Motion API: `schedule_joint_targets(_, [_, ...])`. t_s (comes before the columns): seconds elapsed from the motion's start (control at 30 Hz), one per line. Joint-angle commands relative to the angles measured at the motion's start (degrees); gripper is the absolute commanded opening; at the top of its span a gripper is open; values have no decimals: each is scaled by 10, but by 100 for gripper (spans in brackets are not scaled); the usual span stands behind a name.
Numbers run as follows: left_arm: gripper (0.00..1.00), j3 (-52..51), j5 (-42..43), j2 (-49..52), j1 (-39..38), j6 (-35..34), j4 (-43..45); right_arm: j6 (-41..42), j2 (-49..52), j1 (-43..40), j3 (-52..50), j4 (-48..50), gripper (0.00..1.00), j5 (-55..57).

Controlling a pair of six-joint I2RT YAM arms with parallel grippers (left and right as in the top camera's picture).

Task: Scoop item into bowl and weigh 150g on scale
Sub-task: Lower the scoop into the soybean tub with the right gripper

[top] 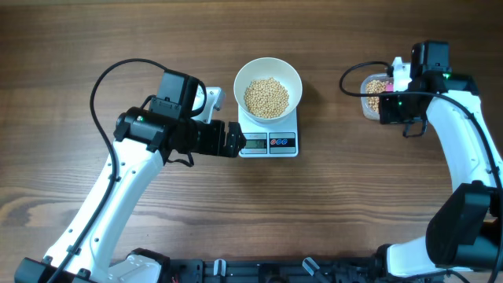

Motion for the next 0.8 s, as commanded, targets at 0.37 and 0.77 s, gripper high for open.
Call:
schedule_joint_targets(0.37, [100, -2, 9, 3, -2, 0, 2, 16, 3, -54, -6, 11, 4, -184])
schedule_joint_targets(0.77, [100, -2, 9, 3, -2, 0, 2, 17, 3, -124, -6, 7, 4, -282])
